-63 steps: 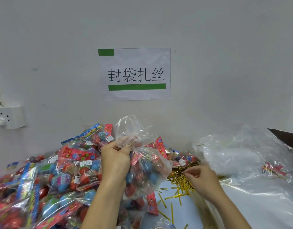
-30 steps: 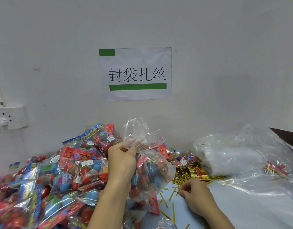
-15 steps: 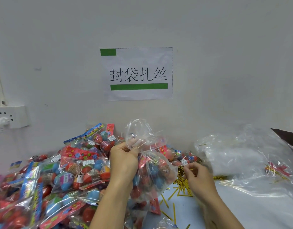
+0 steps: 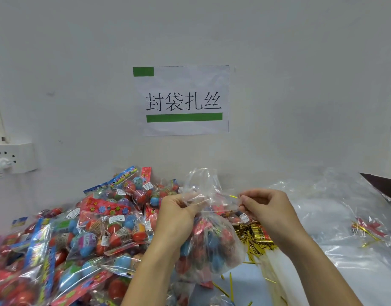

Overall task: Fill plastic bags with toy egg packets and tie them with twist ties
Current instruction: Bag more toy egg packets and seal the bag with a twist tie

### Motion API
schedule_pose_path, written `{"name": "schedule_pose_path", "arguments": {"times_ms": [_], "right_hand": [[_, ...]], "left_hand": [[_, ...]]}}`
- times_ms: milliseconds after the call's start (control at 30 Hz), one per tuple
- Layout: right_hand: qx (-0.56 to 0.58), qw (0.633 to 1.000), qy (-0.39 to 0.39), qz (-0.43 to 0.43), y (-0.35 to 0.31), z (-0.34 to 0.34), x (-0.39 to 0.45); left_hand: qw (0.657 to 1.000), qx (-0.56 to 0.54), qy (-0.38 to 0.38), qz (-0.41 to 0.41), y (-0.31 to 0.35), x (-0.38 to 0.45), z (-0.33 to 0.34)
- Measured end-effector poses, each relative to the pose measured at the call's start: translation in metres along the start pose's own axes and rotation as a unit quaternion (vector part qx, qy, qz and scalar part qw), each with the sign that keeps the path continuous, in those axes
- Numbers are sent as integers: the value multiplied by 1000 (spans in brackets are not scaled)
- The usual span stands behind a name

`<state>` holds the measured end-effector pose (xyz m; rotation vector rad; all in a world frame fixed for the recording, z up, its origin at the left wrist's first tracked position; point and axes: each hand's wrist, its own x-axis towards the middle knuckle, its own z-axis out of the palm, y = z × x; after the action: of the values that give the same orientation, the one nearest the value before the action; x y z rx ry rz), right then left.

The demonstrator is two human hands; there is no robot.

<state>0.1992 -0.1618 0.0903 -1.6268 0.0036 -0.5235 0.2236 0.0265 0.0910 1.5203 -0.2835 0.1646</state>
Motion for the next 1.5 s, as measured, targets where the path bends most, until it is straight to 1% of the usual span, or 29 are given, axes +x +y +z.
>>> {"name": "schedule_pose_path", "arguments": {"times_ms": [67,167,233,333,433,567,700,800,900,1000,1167,1500], "right_hand": [[-47,998,-27,-15,-11,2,-4],[-154,986,-57,-40,-19,6,-8],[-183,979,-70,-56,-22,9,-11],[-164,980,-101,-59,-25,14,-15],[-159,980,-98,-72,-27,17,-15],[-152,979,-115,-74,-28,17,-17],[-80,985,-143,-62,-31,15,-18],[-55,988,-131,-53,-31,16,-18],[-41,992,-105,-56,-30,16,-16],[-35,991,-111,-62,-32,16,-17],[-71,988,-121,-70,-32,21,-18],[-48,988,-127,-74,-33,21,-19]], "left_hand": [[999,5,-33,12,2,-2,2],[997,0,-72,19,4,-4,4],[996,-10,-88,23,6,-5,6],[996,-19,-86,22,6,-5,8],[996,-28,-81,20,6,-6,9],[994,-44,-94,33,5,-7,8],[995,-53,-78,21,4,-5,7],[995,-80,-66,7,5,-5,7],[991,-113,-76,-13,7,-6,5],[987,-135,-83,-35,8,-6,6],[984,-152,-91,-35,9,-8,9],[981,-172,-85,-35,11,-11,9]]}}
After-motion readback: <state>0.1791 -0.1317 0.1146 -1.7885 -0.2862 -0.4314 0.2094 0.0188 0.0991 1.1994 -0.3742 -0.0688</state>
